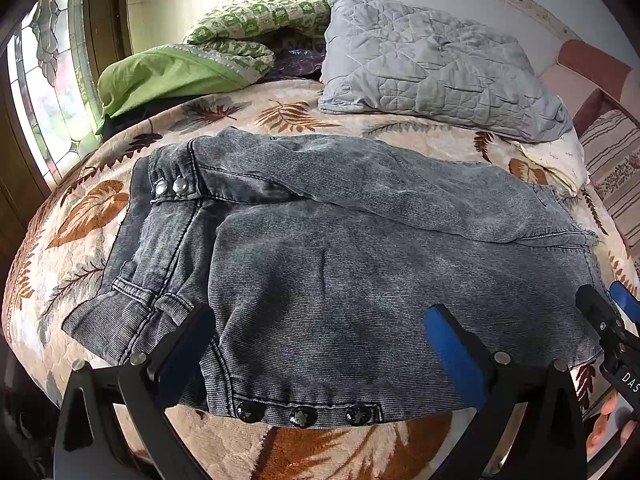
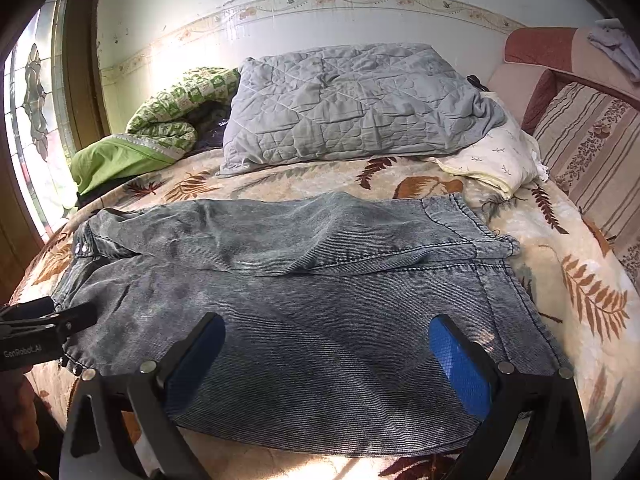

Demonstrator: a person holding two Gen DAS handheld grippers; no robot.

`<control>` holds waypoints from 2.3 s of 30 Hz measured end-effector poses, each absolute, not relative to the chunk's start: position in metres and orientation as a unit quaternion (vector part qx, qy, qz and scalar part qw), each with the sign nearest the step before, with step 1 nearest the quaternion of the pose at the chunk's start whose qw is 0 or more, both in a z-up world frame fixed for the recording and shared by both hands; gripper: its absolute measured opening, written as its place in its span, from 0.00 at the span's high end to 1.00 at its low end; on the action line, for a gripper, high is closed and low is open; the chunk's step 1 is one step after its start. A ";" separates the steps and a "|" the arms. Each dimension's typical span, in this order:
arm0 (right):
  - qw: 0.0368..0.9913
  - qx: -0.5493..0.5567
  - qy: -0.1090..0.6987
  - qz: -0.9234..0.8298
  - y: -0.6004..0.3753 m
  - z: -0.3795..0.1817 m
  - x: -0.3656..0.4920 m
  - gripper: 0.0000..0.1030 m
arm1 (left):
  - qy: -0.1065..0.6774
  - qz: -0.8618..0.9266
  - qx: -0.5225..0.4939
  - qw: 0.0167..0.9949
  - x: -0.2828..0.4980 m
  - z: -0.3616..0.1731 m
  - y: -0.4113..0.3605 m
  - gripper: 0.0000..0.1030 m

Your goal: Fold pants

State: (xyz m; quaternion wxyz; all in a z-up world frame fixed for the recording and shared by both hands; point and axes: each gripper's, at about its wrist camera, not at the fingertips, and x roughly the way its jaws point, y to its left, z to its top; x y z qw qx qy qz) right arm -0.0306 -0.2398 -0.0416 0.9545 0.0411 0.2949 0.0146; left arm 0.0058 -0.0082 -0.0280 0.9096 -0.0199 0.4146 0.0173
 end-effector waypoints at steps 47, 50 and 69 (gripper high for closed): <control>0.955 0.045 0.294 0.016 -0.241 -0.045 -0.029 0.00 | 0.422 0.017 -0.025 0.906 0.008 -0.031 -0.008 0.00; 0.954 0.045 0.295 0.016 -0.241 -0.045 -0.029 0.00 | 0.421 0.016 -0.025 0.907 0.008 -0.031 -0.008 0.00; 0.954 0.045 0.295 0.016 -0.240 -0.046 -0.029 0.00 | 0.424 0.017 -0.030 0.905 0.007 -0.032 -0.005 0.00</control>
